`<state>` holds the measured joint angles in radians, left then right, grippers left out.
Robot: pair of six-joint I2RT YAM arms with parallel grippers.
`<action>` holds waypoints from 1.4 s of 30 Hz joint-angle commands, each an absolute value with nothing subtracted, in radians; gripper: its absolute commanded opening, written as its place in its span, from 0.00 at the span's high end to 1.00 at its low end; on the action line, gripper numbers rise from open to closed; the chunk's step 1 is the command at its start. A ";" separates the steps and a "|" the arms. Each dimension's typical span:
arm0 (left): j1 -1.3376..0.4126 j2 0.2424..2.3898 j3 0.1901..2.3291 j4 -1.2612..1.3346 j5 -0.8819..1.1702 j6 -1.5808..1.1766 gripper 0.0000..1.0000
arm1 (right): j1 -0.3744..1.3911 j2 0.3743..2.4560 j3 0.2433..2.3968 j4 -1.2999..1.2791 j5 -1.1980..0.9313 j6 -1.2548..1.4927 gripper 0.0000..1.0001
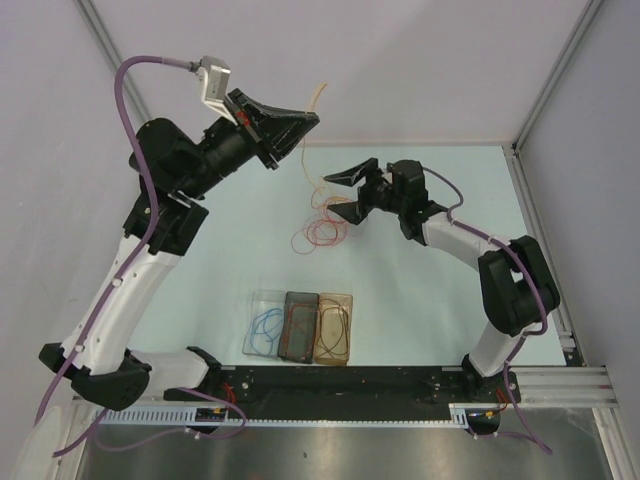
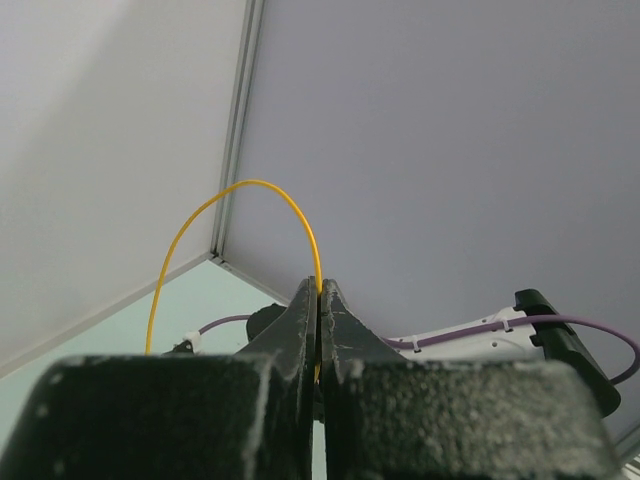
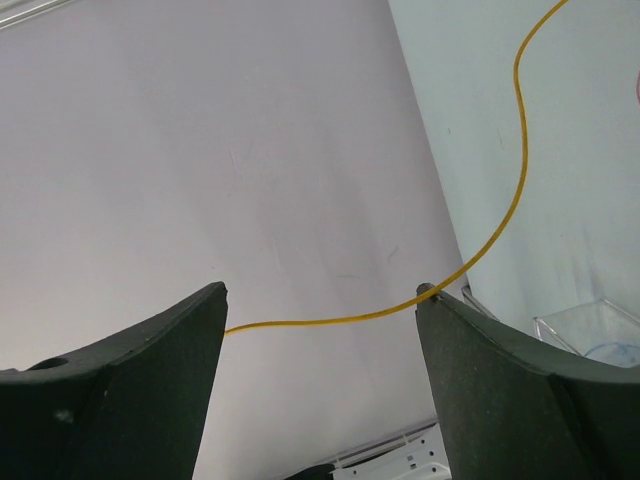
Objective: Untangle the cables
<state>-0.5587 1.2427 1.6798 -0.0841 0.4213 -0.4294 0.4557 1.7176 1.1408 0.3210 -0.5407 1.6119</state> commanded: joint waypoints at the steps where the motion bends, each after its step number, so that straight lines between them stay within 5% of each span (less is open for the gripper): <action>1: -0.557 1.218 1.657 -0.020 0.420 -0.443 1.00 | 0.465 1.726 1.151 0.409 -0.552 1.628 0.24; 5: -0.555 1.218 1.637 -0.003 0.429 -0.454 1.00 | 0.469 1.747 1.152 0.439 -0.563 1.634 0.48; 9: -0.555 1.212 1.625 -0.003 0.425 -0.451 1.00 | 0.468 1.763 1.150 0.466 -0.577 1.629 1.00; 22: -0.557 1.046 1.409 -0.008 0.350 -0.465 1.00 | 0.446 1.663 1.397 0.447 -0.644 1.438 1.00; 34: -0.558 0.953 1.172 -0.041 0.253 -0.514 1.00 | 0.511 1.657 2.012 -0.122 -0.710 0.999 1.00; 42: -0.578 0.976 1.055 -0.064 0.186 -0.549 1.00 | 0.593 1.618 2.128 -0.334 -0.657 0.824 1.00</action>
